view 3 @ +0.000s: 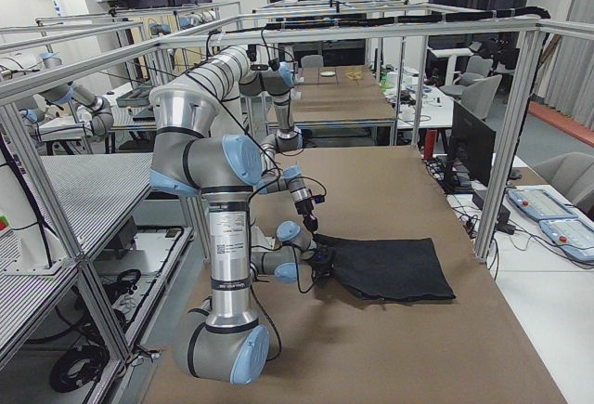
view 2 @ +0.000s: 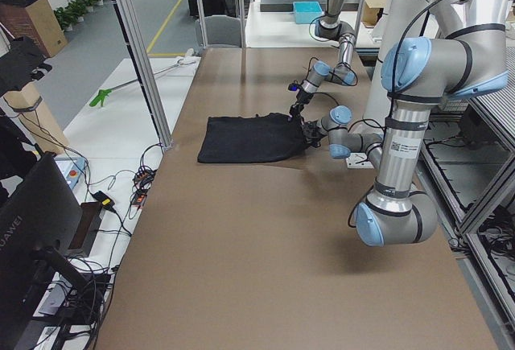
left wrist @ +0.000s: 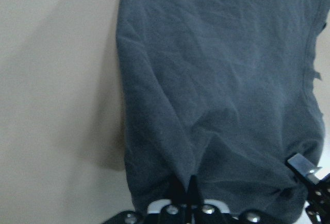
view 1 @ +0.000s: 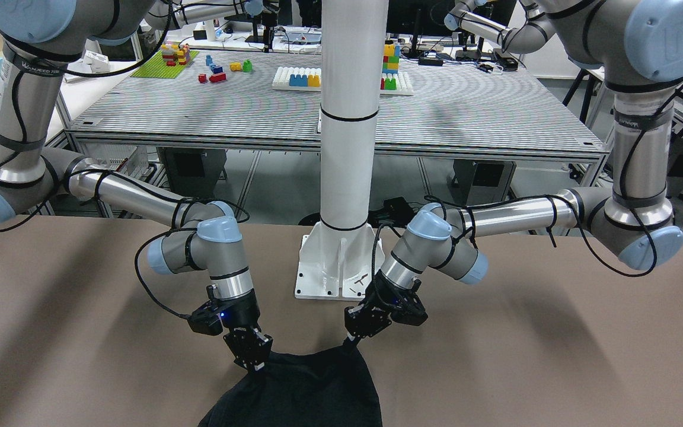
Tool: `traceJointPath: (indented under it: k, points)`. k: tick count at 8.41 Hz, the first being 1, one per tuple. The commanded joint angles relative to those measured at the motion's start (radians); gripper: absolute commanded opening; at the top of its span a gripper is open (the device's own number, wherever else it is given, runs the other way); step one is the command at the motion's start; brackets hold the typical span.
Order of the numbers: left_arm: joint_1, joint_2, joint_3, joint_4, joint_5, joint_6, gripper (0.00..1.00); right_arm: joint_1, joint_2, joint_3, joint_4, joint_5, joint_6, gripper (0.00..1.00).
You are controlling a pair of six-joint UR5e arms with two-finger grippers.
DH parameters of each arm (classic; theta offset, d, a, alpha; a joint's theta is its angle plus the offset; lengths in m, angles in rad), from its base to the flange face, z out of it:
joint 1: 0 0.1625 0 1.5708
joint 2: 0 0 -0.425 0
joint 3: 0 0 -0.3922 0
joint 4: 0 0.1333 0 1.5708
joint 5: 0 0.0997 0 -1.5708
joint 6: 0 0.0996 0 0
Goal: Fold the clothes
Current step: 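Lift the near end with both grippers and fold it over toward the far end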
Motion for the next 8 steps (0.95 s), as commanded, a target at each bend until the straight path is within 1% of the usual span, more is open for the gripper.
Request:
traceJointPath:
  k: [1,2,3,4,5,6,7,8]
  points:
    - [-0.018,0.05,-0.144,0.002,-0.056,0.018,0.0,-0.031,-0.041,0.152,-0.106,0.06,-0.035,0.0]
    - [0.011,0.152,-0.271,0.004,-0.058,0.004,0.0,-0.116,-0.108,0.276,-0.151,0.055,-0.035,0.0]
    - [0.023,0.232,-0.385,0.008,-0.058,0.006,0.0,-0.14,-0.152,0.382,-0.186,0.055,-0.035,0.0]
    - [0.016,0.231,-0.398,0.01,-0.058,0.019,0.0,-0.132,-0.141,0.43,-0.25,0.061,-0.035,0.0]
    - [-0.078,0.172,-0.368,0.046,-0.074,0.029,0.0,-0.12,-0.109,0.422,-0.281,0.061,-0.037,0.0]
    - [-0.179,0.051,-0.319,0.142,-0.178,0.058,0.0,-0.068,-0.084,0.4,-0.316,0.064,-0.047,0.0]
    - [-0.269,-0.058,-0.262,0.251,-0.241,0.061,0.0,-0.025,-0.04,0.376,-0.346,0.084,-0.078,0.0]
    - [-0.329,-0.152,-0.192,0.328,-0.249,0.1,0.0,0.033,0.0,0.342,-0.37,0.133,-0.127,0.0]
